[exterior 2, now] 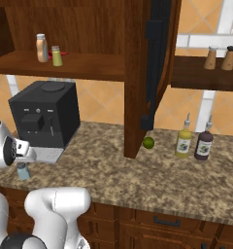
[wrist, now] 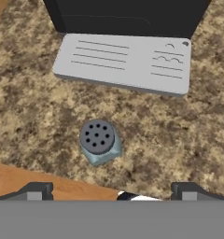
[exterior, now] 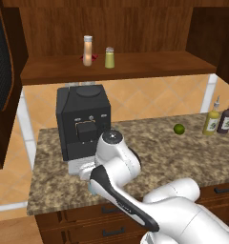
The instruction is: Put the shaker and condiment bottle from the counter next to their counterparts in the cabinet.
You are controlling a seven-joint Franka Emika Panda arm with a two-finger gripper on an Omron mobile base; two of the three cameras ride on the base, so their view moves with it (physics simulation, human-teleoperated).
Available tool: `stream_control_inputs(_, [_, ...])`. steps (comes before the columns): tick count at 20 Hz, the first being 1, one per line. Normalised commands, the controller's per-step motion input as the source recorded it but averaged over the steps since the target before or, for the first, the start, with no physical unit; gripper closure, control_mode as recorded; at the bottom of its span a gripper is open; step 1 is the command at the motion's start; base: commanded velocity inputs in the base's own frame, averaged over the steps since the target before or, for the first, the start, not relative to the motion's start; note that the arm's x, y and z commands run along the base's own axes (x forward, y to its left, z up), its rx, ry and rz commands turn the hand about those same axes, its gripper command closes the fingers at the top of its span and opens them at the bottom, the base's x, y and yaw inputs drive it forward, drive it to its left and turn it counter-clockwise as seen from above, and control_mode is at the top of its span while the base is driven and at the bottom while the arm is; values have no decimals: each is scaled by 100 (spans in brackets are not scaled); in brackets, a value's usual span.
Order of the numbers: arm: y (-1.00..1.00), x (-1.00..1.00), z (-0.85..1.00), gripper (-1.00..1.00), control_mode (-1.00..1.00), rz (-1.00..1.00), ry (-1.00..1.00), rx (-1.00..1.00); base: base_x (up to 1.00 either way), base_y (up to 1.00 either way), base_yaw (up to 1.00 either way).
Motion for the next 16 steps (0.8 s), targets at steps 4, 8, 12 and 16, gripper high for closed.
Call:
stream_control_inputs(4, [3, 11, -1, -100, -100, 5, 0, 0, 0, 0, 0])
stream_control_inputs(8, [4, 16, -1, -100, -100, 5, 0, 0, 0, 0, 0])
stream_control_inputs(12, [12, 7, -13, -100, -100, 4, 0, 0, 0, 0, 0])
stream_control_inputs(16, [14, 0, -30, -100, -100, 4, 0, 0, 0, 0, 0])
